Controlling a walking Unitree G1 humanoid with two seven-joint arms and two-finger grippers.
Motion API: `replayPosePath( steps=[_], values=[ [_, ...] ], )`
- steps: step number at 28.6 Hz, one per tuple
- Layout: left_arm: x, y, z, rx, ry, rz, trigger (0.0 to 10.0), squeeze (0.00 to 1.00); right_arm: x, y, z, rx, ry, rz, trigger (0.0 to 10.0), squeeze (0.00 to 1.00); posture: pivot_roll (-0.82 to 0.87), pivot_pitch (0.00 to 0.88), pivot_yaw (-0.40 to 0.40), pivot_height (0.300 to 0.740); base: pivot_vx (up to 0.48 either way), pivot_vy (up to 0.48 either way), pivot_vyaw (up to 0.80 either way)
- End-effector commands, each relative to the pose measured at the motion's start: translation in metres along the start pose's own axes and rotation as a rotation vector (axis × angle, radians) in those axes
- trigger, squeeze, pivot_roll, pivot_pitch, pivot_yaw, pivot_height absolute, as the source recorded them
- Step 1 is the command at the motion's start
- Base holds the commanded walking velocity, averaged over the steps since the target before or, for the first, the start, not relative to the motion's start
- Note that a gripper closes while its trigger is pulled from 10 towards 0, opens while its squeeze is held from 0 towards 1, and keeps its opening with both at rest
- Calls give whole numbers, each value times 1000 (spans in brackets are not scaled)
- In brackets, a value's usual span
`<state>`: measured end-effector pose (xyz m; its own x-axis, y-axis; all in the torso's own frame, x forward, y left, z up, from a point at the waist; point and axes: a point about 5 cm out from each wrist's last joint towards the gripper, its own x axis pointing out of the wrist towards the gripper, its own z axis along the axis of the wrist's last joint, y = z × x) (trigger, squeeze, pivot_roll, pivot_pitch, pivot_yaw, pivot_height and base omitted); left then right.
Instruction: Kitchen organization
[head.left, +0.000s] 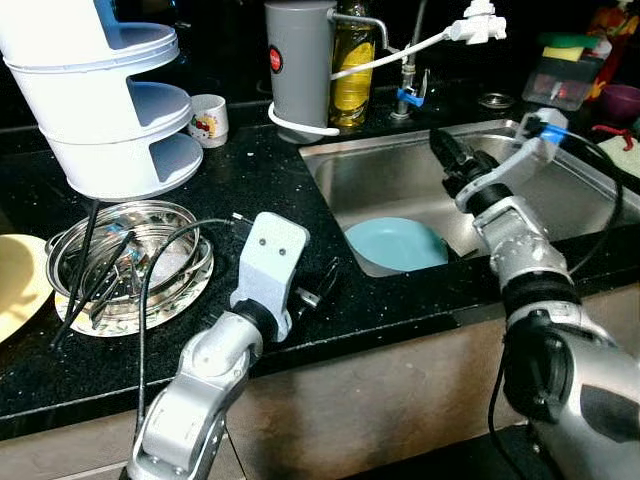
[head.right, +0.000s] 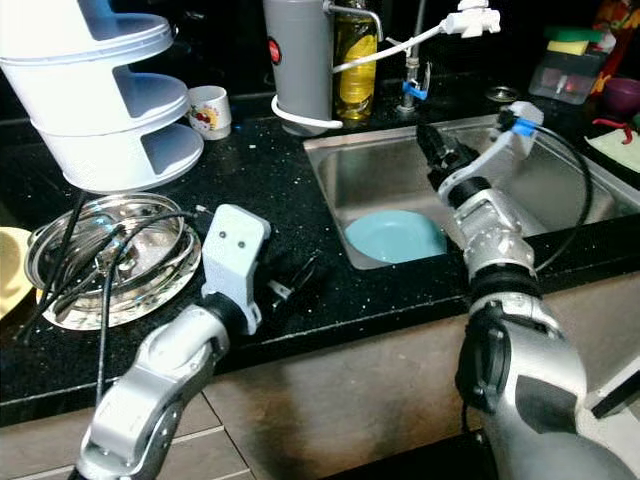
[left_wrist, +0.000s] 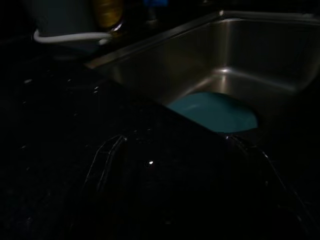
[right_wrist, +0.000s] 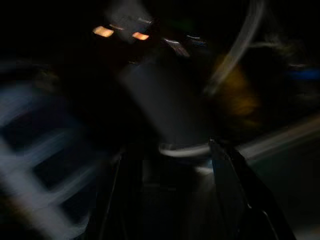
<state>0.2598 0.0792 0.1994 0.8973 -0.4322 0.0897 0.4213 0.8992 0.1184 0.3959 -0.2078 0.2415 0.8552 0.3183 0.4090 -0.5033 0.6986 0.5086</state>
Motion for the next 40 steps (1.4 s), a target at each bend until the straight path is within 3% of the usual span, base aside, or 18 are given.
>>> replayPosePath(
  steps=[1,4,9,18,28,32,36,37,40],
  values=[
    [2,3,-3,18,18,16,10000,0,-2,10,1,81,-20,114,10000,0,19,0,24,740,-345,0,0],
    [3,2,-2,17,6,7,10000,0,-13,23,-5,115,-3,264,10000,0,18,0,26,740,-351,0,0],
    [3,2,-2,16,3,7,10000,0,-28,33,-13,131,37,372,10000,0,18,0,27,740,-376,0,0],
    [4,1,-2,21,1,-3,10000,0,-49,38,-22,145,103,397,10000,0,6,0,33,740,-380,0,0],
    [1,9,-13,31,32,3,10000,0,-76,6,-41,30,235,178,10000,0,-2,0,36,740,-383,0,0],
    [-5,31,-42,9,104,81,10000,0,-87,-23,-57,-87,292,-89,10000,0,-7,0,38,740,-71,0,0],
    [-11,47,-62,-11,159,149,10000,0,-98,-39,-63,-144,325,-222,10000,0,-10,0,38,740,0,0,0],
    [-18,61,-81,-17,218,202,10000,0,-110,-52,-71,-207,375,-322,10000,0,-16,0,39,740,0,0,0],
    [-28,73,-100,-25,275,245,10000,0,-123,-62,-78,-248,421,-406,10000,0,-20,0,38,740,0,0,0]
  ],
)
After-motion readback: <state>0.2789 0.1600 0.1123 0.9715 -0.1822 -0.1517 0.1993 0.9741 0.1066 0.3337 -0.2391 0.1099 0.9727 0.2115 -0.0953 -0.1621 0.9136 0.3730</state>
